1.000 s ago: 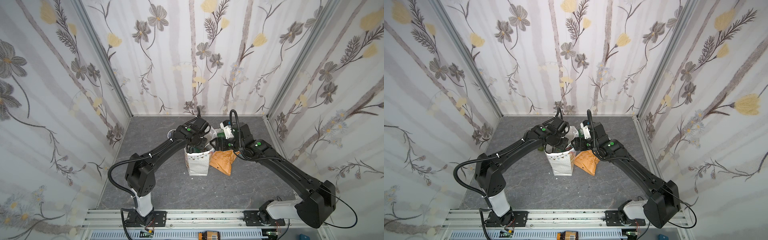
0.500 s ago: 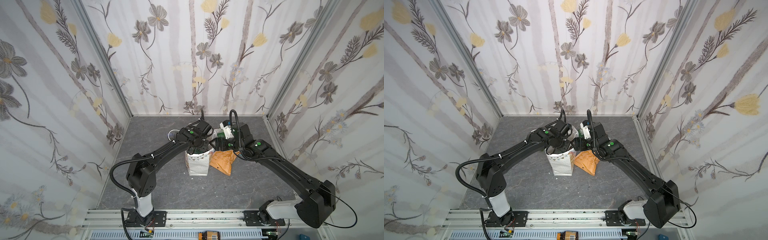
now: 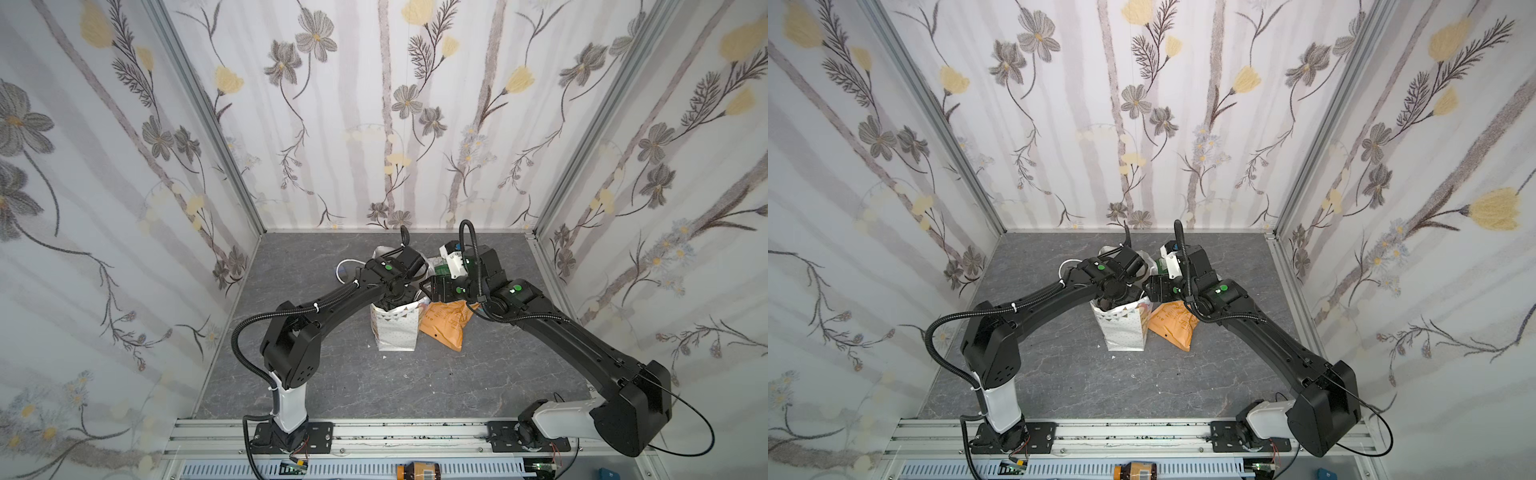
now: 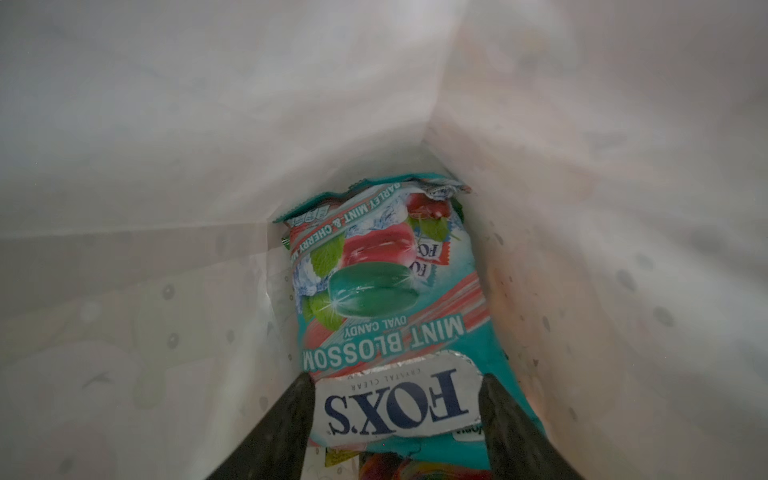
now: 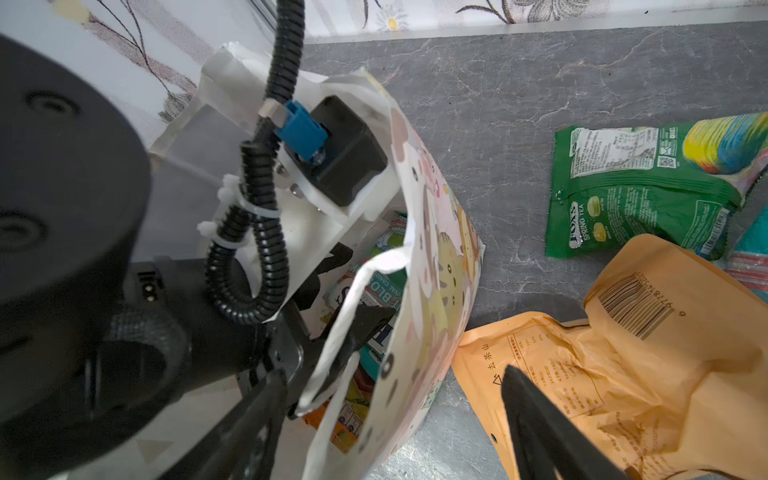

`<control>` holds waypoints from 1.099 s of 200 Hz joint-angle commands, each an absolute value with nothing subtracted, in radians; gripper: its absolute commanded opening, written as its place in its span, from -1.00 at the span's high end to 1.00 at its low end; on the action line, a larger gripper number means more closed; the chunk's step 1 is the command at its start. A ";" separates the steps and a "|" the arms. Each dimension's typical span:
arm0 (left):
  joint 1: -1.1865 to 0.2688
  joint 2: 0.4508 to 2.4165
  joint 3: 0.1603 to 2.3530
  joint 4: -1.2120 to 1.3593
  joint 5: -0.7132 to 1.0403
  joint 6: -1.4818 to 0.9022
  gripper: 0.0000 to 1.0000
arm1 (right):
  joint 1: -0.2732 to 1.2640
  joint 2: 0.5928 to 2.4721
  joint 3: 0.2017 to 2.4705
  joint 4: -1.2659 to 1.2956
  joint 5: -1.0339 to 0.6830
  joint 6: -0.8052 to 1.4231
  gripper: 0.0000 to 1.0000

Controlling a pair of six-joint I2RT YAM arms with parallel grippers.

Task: Take the snacks out of the paper bag
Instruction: 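Close the left gripper on the top of the teal Fox's Mint Blossom pack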

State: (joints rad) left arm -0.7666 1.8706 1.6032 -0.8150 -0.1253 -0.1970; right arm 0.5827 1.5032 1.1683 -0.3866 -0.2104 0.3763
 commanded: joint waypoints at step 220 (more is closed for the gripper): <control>-0.750 1.983 1.432 -0.627 -0.103 -0.272 0.17 | 0.584 1.508 1.163 -0.384 -0.224 0.371 -0.52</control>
State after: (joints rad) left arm -0.7540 1.9720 1.4681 -0.6098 -0.1490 -0.2432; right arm 0.5827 1.5036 1.1641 -0.3775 -0.2260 0.3767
